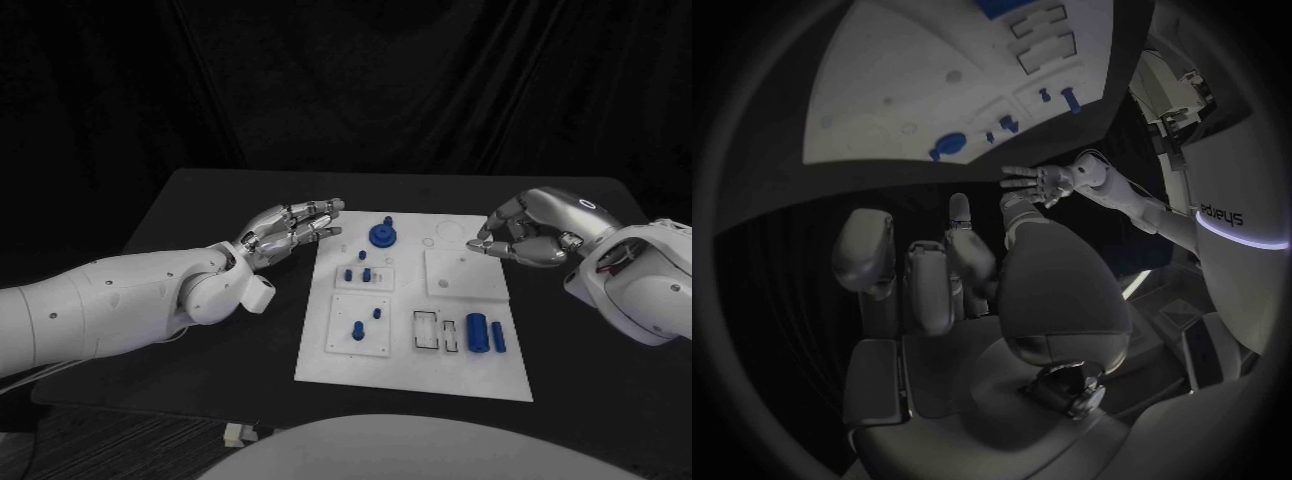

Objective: Assemble the parts on the task board

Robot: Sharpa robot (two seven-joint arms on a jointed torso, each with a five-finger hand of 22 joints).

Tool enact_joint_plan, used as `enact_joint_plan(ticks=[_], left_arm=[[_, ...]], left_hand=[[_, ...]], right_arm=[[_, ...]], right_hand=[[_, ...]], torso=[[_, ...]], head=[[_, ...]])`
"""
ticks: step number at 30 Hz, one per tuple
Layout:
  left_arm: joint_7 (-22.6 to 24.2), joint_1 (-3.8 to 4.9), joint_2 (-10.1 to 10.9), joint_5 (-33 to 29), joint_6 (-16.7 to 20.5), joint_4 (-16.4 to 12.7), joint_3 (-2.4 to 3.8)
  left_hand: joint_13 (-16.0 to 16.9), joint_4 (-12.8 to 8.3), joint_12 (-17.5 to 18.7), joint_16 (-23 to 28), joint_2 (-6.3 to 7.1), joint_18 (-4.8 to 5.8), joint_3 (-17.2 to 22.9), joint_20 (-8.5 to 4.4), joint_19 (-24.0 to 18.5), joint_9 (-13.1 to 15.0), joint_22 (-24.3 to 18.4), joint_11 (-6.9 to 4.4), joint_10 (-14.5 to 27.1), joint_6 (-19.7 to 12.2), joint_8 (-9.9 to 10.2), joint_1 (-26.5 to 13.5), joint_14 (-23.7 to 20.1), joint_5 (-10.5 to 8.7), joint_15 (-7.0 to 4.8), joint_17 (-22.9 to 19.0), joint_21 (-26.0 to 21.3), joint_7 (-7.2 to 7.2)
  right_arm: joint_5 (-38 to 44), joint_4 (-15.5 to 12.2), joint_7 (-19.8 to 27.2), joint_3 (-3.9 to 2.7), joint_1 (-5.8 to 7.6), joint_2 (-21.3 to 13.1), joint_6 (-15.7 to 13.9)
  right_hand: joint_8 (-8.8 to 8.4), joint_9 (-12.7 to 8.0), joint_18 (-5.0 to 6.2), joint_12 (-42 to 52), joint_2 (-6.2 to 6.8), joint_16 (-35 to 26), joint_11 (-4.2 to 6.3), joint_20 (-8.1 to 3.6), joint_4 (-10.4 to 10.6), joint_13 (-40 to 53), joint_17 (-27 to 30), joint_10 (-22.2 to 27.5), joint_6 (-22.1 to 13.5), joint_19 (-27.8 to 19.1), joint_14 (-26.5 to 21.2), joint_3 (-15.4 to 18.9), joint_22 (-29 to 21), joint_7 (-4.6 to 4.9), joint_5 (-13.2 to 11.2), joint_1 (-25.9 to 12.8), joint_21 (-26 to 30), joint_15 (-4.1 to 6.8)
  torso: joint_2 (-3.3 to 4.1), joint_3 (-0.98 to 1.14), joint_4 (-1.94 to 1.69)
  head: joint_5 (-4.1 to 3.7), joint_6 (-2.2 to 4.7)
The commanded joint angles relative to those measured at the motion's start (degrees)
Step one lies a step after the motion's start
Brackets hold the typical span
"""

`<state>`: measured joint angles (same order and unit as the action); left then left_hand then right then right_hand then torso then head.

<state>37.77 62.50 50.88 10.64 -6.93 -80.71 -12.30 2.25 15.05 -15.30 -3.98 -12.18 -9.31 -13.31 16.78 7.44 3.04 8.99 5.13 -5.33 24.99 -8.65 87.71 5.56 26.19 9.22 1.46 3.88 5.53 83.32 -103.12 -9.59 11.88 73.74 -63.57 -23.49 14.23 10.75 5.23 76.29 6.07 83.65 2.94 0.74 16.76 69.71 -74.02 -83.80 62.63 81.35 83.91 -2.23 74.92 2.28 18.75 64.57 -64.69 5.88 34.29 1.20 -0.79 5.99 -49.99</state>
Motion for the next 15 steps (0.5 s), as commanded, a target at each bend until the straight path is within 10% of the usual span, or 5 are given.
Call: enact_joint_plan(ticks=[1, 7, 15], left_arm=[[2.0, -0.06, -0.1, -0.4, 0.4, 0.4, 0.05], [1.4, -0.06, -0.3, -0.4, -0.2, 1.1, 0.05], [1.4, -0.06, -0.4, -0.4, -0.3, 0.9, 0.05]], left_hand=[[0.0, 0.2, -0.1, -0.1, 0.01, -0.86, 0.2, -0.13, 0.3, 0.0, 0.0, 0.2, -0.2, -0.1, -0.2, 0.6, 0.2, 0.38, 0.02, 0.0, 0.3, 0.05], [0.0, 0.4, 0.0, -0.1, -0.23, -0.83, 0.3, -0.07, 0.4, 0.0, 0.0, 0.38, -0.1, -0.1, -0.2, 0.7, 0.2, 0.55, 0.23, 0.0, 0.4, 0.23], [0.0, 0.5, 0.0, -0.1, -0.23, -0.71, 0.4, -0.04, 0.4, 0.0, -0.2, 0.64, -0.1, 0.6, -0.5, 1.0, 0.1, 0.61, 0.38, 0.0, 0.4, 0.9]], right_arm=[[0.5, 0.1, -14.4, -0.04, -0.81, 0.1, 14.5], [1.2, 0.3, -20.8, -0.04, -1.5, 1.0, 21.8], [-3.9, 2.2, -24.4, -0.05, -1.78, 3.7, 29.0]], right_hand=[[2.12, 2.6, -2.48, 13.7, 1.82, 6.4, -0.14, -0.37, -0.1, 20.3, -16.0, -6.2, 4.3, 4.2, 6.1, 0.1, 11.5, -1.24, -1.1, -3.5, -11.5, 0.16], [5.13, 7.0, -4.86, 13.7, 1.71, 6.4, 0.67, -1.2, 0.3, 20.3, -16.0, -6.2, 9.5, 8.1, 6.1, 0.1, 14.6, -2.36, -5.5, -12.3, -23.7, 1.22], [2.84, 7.4, -4.78, 13.7, 1.5, 6.4, 0.56, -1.43, 0.3, 20.3, -16.0, -6.2, 9.1, 7.9, 6.1, 0.1, 14.5, -2.1, -12.3, -18.0, -23.5, 1.24]], torso=[[0.01, -0.01, 0.0], [0.05, -0.01, -0.01], [0.04, 0.02, 0.09]], head=[[-0.38, -0.01], [-0.94, -0.01], [-1.19, -0.01]])
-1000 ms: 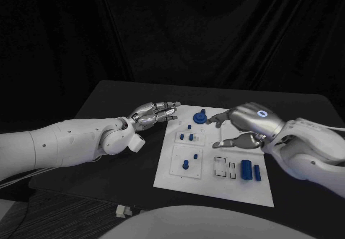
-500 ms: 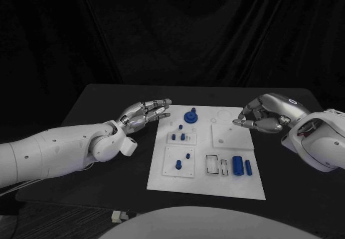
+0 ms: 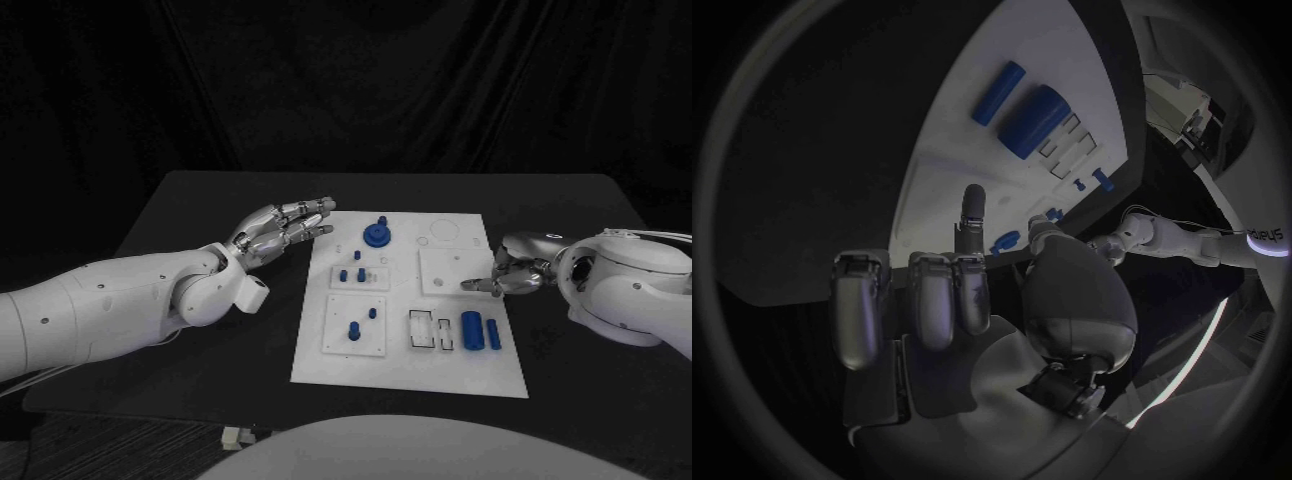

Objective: Assemble the parts on the task board

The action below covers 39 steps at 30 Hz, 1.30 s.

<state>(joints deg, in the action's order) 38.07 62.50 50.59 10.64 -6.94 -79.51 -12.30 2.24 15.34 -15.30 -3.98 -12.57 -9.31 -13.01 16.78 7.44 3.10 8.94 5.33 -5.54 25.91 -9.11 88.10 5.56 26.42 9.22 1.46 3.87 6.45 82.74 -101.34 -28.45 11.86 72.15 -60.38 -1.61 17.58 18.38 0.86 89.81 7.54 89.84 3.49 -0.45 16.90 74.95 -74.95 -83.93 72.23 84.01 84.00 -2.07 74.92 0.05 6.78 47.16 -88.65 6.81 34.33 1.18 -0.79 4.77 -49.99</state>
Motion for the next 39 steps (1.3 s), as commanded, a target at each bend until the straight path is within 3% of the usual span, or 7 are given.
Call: enact_joint_plan(ticks=[1, 2, 6, 12, 24, 32, 39], left_arm=[[1.1, -0.06, 0.0, -0.4, -0.2, -0.4, 0.05], [1.2, -0.06, 0.0, -0.4, -0.2, -0.6, 0.05], [1.1, -0.06, 0.1, -0.4, -0.1, -1.1, 0.05], [1.0, -0.06, 0.1, -0.4, -0.2, -1.1, 0.05], [0.6, -0.06, -0.2, -0.4, -0.4, -0.7, 0.05], [0.2, -0.06, -0.3, -0.4, -0.6, -0.3, 0.05], [-0.2, -0.06, -0.4, -0.4, -0.8, -0.2, 0.05]], left_hand=[[0.0, 0.3, 0.1, 0.0, 0.25, -0.66, 0.1, -0.05, 0.4, -0.2, -0.2, 0.85, 0.1, -1.3, 0.3, 0.8, 0.1, 0.46, 0.47, 0.0, 0.4, -1.14], [0.0, 0.4, 0.2, 0.0, 0.3, -0.61, 0.1, -0.05, 0.4, -0.3, -0.3, 1.41, 0.1, -2.3, 0.7, 0.9, 0.1, 0.51, 0.58, 0.0, 0.4, -2.28], [0.0, 0.4, 0.2, 0.0, 0.31, -0.6, 0.1, -0.06, 0.4, -0.3, -0.4, 1.6, 0.2, -2.6, 0.8, 0.9, 0.1, 0.55, 0.59, 0.0, 0.3, -2.59], [-0.1, 0.4, 0.3, 0.0, 0.3, -0.59, 0.1, -0.05, 0.3, -0.3, -0.5, 1.71, 0.2, -2.9, 1.0, 1.0, 0.1, 0.58, 0.63, 0.0, 0.3, -2.64], [-0.1, 0.4, 0.4, 0.1, 0.31, -0.56, 0.1, -0.04, 0.3, -0.3, -0.5, 1.85, 0.3, -3.1, 1.1, 1.0, 0.0, 0.6, 0.69, 0.0, 0.3, -2.78], [-0.1, 0.4, 0.5, 0.1, 0.33, -0.55, 0.1, -0.03, 0.3, -0.4, -0.5, 1.93, 0.3, -3.4, 1.1, 1.0, 0.0, 0.61, 0.72, 0.0, 0.3, -2.79], [-0.1, 0.4, 0.6, 0.1, 0.38, -0.53, 0.1, -0.02, 0.3, -0.4, -0.5, 1.98, 0.4, -3.5, 1.2, 1.1, 0.0, 0.6, 0.78, 0.0, 0.3, -2.74]], right_arm=[[-3.7, 0.6, -5.7, -0.02, -0.2, 0.6, 7.4], [-4.5, 0.8, -6.0, -0.02, -0.23, 1.0, 7.6], [-6.4, 1.3, -6.3, -0.02, -0.29, 2.0, 7.4], [-8.0, 1.7, -6.5, -0.02, -0.41, 3.1, 6.8], [-8.3, 2.6, -6.8, -0.02, -1.0, 4.5, 7.3], [-8.4, 3.1, -6.9, -0.02, -2.14, 5.0, 7.9], [-8.4, 3.2, -6.9, -0.02, -2.51, 5.4, 7.4]], right_hand=[[-0.7, -0.3, -0.4, 0.2, -0.15, 0.2, -0.02, -0.21, 0.2, 15.1, -15.1, -6.1, -0.5, 5.2, 6.0, -0.2, 14.5, 0.17, -0.1, -0.5, 0.5, 0.27], [-1.35, -0.4, -0.39, 0.2, -0.68, 0.2, -0.08, -0.09, 0.0, 15.1, -15.1, -6.1, -0.1, 5.2, 6.0, -0.8, 14.5, 0.24, 1.9, 0.8, 0.5, 0.18], [-2.39, 0.0, -0.32, 0.2, -1.7, 0.2, 0.02, -0.03, -0.3, 15.1, -15.1, -6.1, 0.7, 5.0, 6.0, -2.1, 14.4, 0.07, 11.0, 5.1, 0.7, 0.2], [-2.13, 1.2, -0.25, 0.2, -1.43, 0.2, 0.3, -0.11, -0.4, 15.1, -15.1, -6.1, 1.6, 4.9, 6.0, -2.0, 14.3, -0.26, 12.4, 6.6, 0.9, 0.34], [-1.06, 4.7, -0.26, 0.2, -0.88, 0.2, 0.77, -0.43, -0.1, 15.1, -15.1, -6.1, 1.8, 4.9, 6.0, -1.0, 14.3, -0.74, 9.2, 7.4, 0.8, 0.68], [-0.54, 8.8, -0.24, 0.2, 0.19, 0.2, 0.88, -0.56, 0.1, 15.1, -15.1, -6.1, 0.9, 4.8, 6.0, 0.2, 14.3, -0.82, 2.3, 5.2, 0.8, 0.78], [-0.65, 10.7, -0.21, 0.2, 1.62, 0.2, 0.82, -0.53, 0.2, 15.1, -15.1, -6.1, 0.3, 4.7, 6.0, 1.4, 14.2, -0.75, -1.9, 3.4, 0.9, 0.74]], torso=[[-0.02, 0.03, 0.09], [-0.03, 0.0, -0.03], [0.02, -0.01, -0.01], [-0.01, 0.0, 0.01], [-0.01, -0.01, 0.0], [-0.02, 0.0, 0.0], [-0.02, 0.0, 0.0]], head=[[0.04, -0.01], [-0.1, -0.01], [0.14, -0.01], [0.05, -0.01], [0.2, -0.01], [0.36, -0.01], [0.34, -0.01]])
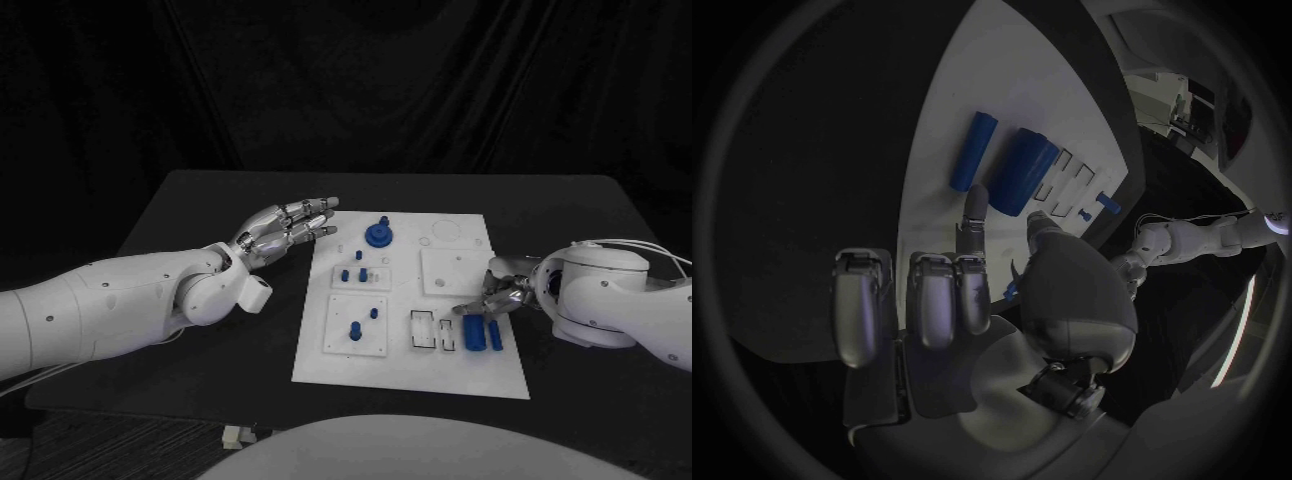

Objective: Assemble the parts on the task board

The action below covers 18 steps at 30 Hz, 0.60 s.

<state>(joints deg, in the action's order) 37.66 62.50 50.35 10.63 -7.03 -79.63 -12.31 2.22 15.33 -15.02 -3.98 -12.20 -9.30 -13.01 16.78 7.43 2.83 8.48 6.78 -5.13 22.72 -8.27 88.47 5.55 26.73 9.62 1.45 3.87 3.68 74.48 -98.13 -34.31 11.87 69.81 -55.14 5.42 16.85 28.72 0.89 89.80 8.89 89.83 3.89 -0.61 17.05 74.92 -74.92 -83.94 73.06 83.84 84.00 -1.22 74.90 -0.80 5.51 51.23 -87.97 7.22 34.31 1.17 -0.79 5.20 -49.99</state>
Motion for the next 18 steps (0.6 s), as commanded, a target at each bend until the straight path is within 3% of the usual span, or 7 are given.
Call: enact_joint_plan(ticks=[1, 7, 13, 14, 18], left_arm=[[0.2, -0.06, -0.2, -0.4, -0.7, 0.0, 0.06], [-0.2, -0.07, -0.3, -0.4, -1.0, 0.2, 0.06], [-0.6, -0.08, -0.4, -0.4, -1.3, 0.3, 0.06], [-0.7, -0.08, -0.4, -0.4, -1.3, 0.3, 0.06], [-0.9, -0.1, -0.4, -0.4, -1.4, 0.4, 0.06]], left_hand=[[-0.1, 0.4, 0.3, 0.1, 0.01, -0.53, 0.1, -0.02, 0.3, -0.1, -0.1, 0.53, 0.0, -0.3, 0.4, 0.7, 0.0, 0.29, 0.37, 0.0, 0.3, 0.03], [-0.1, 0.3, 0.4, 0.1, 0.03, -0.52, 0.1, -0.02, 0.3, -0.1, -0.1, 0.54, 0.0, -0.4, 0.4, 0.7, 0.0, 0.29, 0.39, 0.0, 0.3, 0.09], [-0.1, 0.3, 0.7, 0.2, 0.05, -0.44, 0.1, 0.01, 0.2, -0.1, -0.2, 0.5, 0.3, -0.5, 0.4, 0.8, -0.2, 0.35, 0.53, -0.1, 0.3, 0.48], [-0.1, 0.3, 0.8, 0.2, 0.05, -0.43, 0.1, 0.01, 0.2, -0.1, -0.2, 0.49, 0.3, -0.5, 0.4, 0.8, -0.2, 0.35, 0.55, -0.1, 0.2, 0.55], [-0.2, 0.3, 0.8, 0.3, 0.04, -0.41, 0.1, 0.01, 0.1, -0.1, -0.3, 0.48, 0.4, -0.6, 0.5, 0.8, -0.2, 0.37, 0.59, -0.1, 0.2, 0.62]], right_arm=[[-0.1, 0.0, -1.0, -0.03, -0.19, 0.2, 0.3], [-0.2, 0.2, -0.9, -0.03, -0.38, 0.5, -0.2], [-0.3, 0.5, -0.8, -0.03, -0.7, 1.0, -1.1], [-0.4, 0.6, -0.8, -0.03, -0.77, 1.1, -1.2], [-0.4, 0.8, -0.9, -0.03, -1.15, 1.3, -1.2]], right_hand=[[0.08, 0.3, -0.24, 0.2, 0.27, 0.2, 0.42, -0.36, 0.0, 15.1, -15.1, -6.1, -0.6, 4.9, 6.0, 0.5, 14.2, 0.1, -0.6, -0.7, 0.2, 0.34], [-0.06, 0.6, -0.12, 0.2, 0.02, 0.2, 0.38, -0.35, 0.0, 15.1, -15.1, -6.1, -0.8, 4.7, 6.0, 0.4, 14.1, 0.15, -0.6, -0.3, 0.6, 0.32], [-0.37, 2.0, -0.01, 0.2, -1.08, 0.2, 0.35, -0.31, -0.2, 15.1, -15.1, -6.1, -1.2, 4.4, 6.0, -0.5, 13.9, 0.18, 2.4, 1.9, 1.0, 0.31], [-0.43, 2.2, 0.0, 0.2, -1.19, 0.2, 0.35, -0.31, -0.2, 15.1, -15.1, -6.1, -1.3, 4.4, 6.0, -0.6, 13.9, 0.18, 3.0, 2.3, 1.0, 0.31], [-1.04, 3.6, 0.11, 0.2, -1.84, 0.2, 0.43, -0.29, -0.4, 15.1, -15.1, -6.1, -1.9, 4.2, 6.0, -1.3, 13.8, 0.15, 9.3, 6.0, 1.4, 0.25]], torso=[[0.0, 0.01, 0.0], [0.0, 0.01, 0.0], [0.01, 0.01, -0.01], [0.0, 0.01, -0.01], [0.0, 0.01, 0.0]], head=[[-0.09, -0.01], [-0.01, -0.01], [0.18, -0.01], [0.18, -0.01], [0.22, -0.01]])
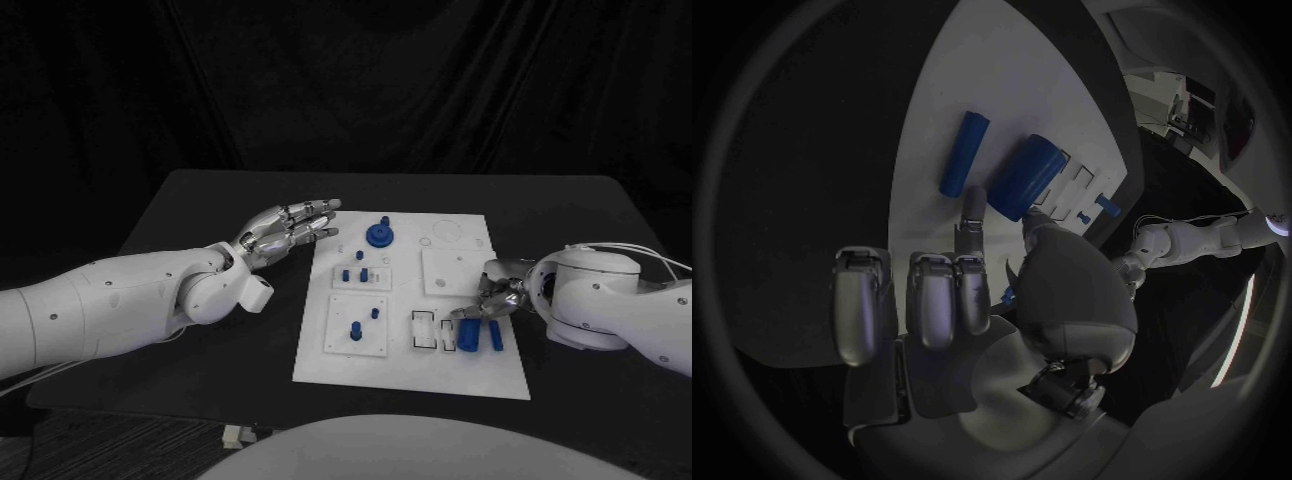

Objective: Assemble the parts on the task board

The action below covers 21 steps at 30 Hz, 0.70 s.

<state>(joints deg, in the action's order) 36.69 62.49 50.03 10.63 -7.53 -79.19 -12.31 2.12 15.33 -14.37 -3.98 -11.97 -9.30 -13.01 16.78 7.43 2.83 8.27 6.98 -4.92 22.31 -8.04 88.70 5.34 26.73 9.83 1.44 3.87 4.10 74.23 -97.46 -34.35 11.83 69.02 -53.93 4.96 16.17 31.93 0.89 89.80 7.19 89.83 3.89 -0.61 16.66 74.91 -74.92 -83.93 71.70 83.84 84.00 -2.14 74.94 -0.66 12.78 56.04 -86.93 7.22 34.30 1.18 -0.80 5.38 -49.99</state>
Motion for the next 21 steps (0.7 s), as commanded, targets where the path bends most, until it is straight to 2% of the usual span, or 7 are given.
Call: enact_joint_plan(ticks=[1, 6, 8, 9, 11, 12, 21], left_arm=[[0.1, -0.1, -0.1, -0.4, -0.9, -0.1, 0.06], [-0.1, -0.12, -0.1, -0.4, -1.1, -0.1, 0.06], [-0.2, -0.13, -0.1, -0.4, -1.1, -0.1, 0.06], [-0.2, -0.13, -0.1, -0.4, -1.2, -0.1, 0.06], [-0.3, -0.14, -0.1, -0.4, -1.2, -0.2, 0.06], [-0.3, -0.15, -0.1, -0.4, -1.2, -0.2, 0.06], [-0.4, -0.2, -0.2, -0.4, -1.5, 0.0, 0.06]], left_hand=[[-0.1, 0.3, 0.3, 0.3, -0.2, -0.38, 0.1, 0.02, 0.1, -0.1, -0.1, 0.26, 0.2, -0.1, 0.2, 0.6, -0.1, 0.41, 0.43, -0.1, 0.2, 0.27], [-0.1, 0.2, 0.3, 0.3, -0.2, -0.37, 0.1, 0.02, 0.1, -0.1, -0.1, 0.25, 0.3, -0.2, 0.2, 0.6, 0.0, 0.44, 0.46, -0.1, 0.2, 0.32], [-0.1, 0.2, 0.3, 0.3, -0.2, -0.37, 0.1, 0.02, 0.1, -0.1, -0.1, 0.25, 0.3, -0.2, 0.2, 0.6, 0.0, 0.44, 0.46, -0.1, 0.2, 0.32], [-0.1, 0.2, 0.3, 0.3, -0.2, -0.37, 0.1, 0.02, 0.1, -0.1, -0.1, 0.25, 0.3, -0.2, 0.2, 0.6, 0.0, 0.44, 0.46, -0.1, 0.2, 0.32], [-0.1, 0.2, 0.4, 0.3, -0.23, -0.33, 0.2, 0.03, 0.1, -0.1, -0.1, 0.22, 0.3, -0.2, 0.2, 0.7, 0.0, 0.51, 0.55, -0.1, 0.2, 0.42], [-0.1, 0.2, 0.4, 0.3, -0.23, -0.33, 0.2, 0.03, 0.1, -0.1, -0.1, 0.22, 0.3, -0.2, 0.2, 0.7, 0.0, 0.51, 0.55, -0.1, 0.2, 0.42], [-0.1, 0.2, 0.5, 0.2, -0.3, -0.29, 0.2, 0.04, 0.1, -0.1, -0.1, 0.2, 0.4, -0.3, 0.3, 0.7, 0.0, 0.6, 0.64, -0.1, 0.2, 0.51]], right_arm=[[0.0, 0.1, -0.9, 0.0, -0.47, 0.1, -0.7], [0.5, 0.3, -1.1, 0.0, -0.82, 0.5, -0.3], [0.7, 0.4, -1.2, 0.0, -0.95, 0.7, -0.2], [0.6, 0.4, -1.3, 0.0, -1.03, 0.7, -0.3], [0.2, 0.5, -1.3, 0.0, -1.14, 0.9, -0.6], [-0.4, 0.5, -1.3, 0.0, -1.19, 0.9, -1.0], [-3.8, 0.5, -1.0, 0.0, -1.33, 1.0, -3.7]], right_hand=[[-0.5, 0.5, 0.15, 0.2, -0.04, 0.2, 0.45, -0.25, -0.1, 15.1, -15.1, -6.1, -0.8, 4.1, 6.0, -0.3, 13.7, 0.04, 2.6, 1.5, 0.5, 0.2], [-1.06, 1.5, 0.24, 0.2, 0.27, 0.2, 0.47, -0.11, -0.4, 15.1, -15.1, -6.1, -1.7, 3.9, 6.0, -0.3, 13.6, 0.2, 5.5, 4.0, 0.8, 0.03], [-1.12, 1.6, 0.26, 0.2, 0.33, 0.2, 0.49, -0.09, -0.4, 15.1, -15.1, -6.1, -1.8, 3.9, 6.0, -0.2, 13.5, 0.24, 5.7, 4.1, 0.9, 0.02], [-1.11, 2.1, 0.31, 0.2, 0.15, 0.2, 0.51, -0.09, -0.7, 15.1, -15.1, -6.1, -2.0, 3.8, 6.0, -0.4, 13.5, 0.24, 7.4, 5.1, 1.1, 0.05], [-1.12, 2.6, 0.35, 0.2, 0.08, 0.2, 0.52, -0.1, -1.0, 15.1, -15.1, -6.1, -2.2, 3.7, 6.0, -0.5, 13.4, 0.26, 8.5, 5.8, 1.3, 0.06], [-1.15, 3.2, 0.39, 0.2, -0.16, 0.2, 0.52, -0.11, -1.5, 15.1, -15.1, -6.1, -2.5, 3.7, 6.0, -0.7, 13.3, 0.25, 10.8, 6.8, 1.4, 0.06], [0.09, 5.4, 0.58, 0.2, -1.1, 0.2, 0.85, -0.25, -2.1, 15.1, -15.1, -6.1, -2.0, 3.3, 6.0, -1.0, 13.1, -0.19, 12.0, 7.7, 2.1, 0.28]], torso=[[0.0, 0.0, 0.0], [0.0, 0.0, 0.0], [0.01, 0.0, 0.0], [0.01, 0.01, 0.0], [0.01, 0.01, -0.01], [0.0, 0.0, 0.01], [0.01, 0.01, 0.0]], head=[[0.07, -0.01], [0.09, -0.01], [0.11, -0.01], [0.11, -0.01], [0.11, -0.01], [0.15, -0.01], [0.47, -0.01]])
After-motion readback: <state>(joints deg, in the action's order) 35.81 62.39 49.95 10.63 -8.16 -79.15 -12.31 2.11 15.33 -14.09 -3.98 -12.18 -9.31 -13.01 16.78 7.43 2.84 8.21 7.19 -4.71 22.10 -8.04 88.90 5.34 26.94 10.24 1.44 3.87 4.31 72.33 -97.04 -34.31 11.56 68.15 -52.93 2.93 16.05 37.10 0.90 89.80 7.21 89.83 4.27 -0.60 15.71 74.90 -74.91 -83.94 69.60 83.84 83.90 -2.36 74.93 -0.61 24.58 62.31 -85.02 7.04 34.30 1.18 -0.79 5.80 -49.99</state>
